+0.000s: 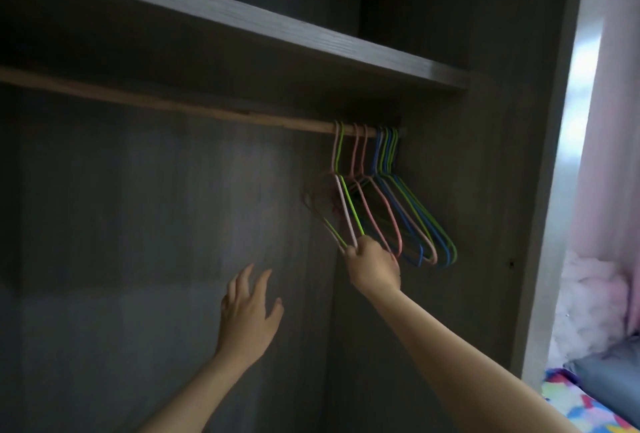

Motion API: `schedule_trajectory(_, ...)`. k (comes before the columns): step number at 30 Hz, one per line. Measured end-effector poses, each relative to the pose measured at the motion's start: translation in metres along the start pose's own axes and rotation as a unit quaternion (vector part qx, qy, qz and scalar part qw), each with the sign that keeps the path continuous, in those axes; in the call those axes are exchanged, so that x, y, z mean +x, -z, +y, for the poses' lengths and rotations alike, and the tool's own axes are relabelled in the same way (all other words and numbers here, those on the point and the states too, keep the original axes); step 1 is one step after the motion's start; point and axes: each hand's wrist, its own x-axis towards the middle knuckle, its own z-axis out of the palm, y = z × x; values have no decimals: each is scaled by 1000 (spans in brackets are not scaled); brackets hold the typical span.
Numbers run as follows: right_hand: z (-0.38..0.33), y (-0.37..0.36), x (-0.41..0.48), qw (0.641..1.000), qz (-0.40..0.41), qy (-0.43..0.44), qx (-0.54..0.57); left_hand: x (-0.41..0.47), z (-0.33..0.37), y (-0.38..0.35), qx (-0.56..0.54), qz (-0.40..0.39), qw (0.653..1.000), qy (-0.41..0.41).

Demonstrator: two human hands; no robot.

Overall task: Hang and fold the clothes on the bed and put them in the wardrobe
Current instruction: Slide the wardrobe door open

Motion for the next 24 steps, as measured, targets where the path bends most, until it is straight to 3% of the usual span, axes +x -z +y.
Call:
schedule_trajectory(2, -7, -3, 5, 998, -8, -35, 58, 6, -12, 8, -13, 13, 1000, -4)
schedule_trajectory(5, -17, -4, 9, 963, -56, -94, 245, 15, -25, 14, -19, 9, 1000, -2)
schedule_trajectory(8, -21, -2, 9, 947, -29, -90, 306, 20, -29, 17, -42, 3, 999, -2)
schedule_trajectory(17, -18, 9, -22, 965, 24, 6, 262, 18, -36, 17, -92, -14, 994, -57)
schedule_trajectory(24, 21, 42, -88, 962, -2, -11, 274, 14, -15, 17, -157, 32, 982, -100)
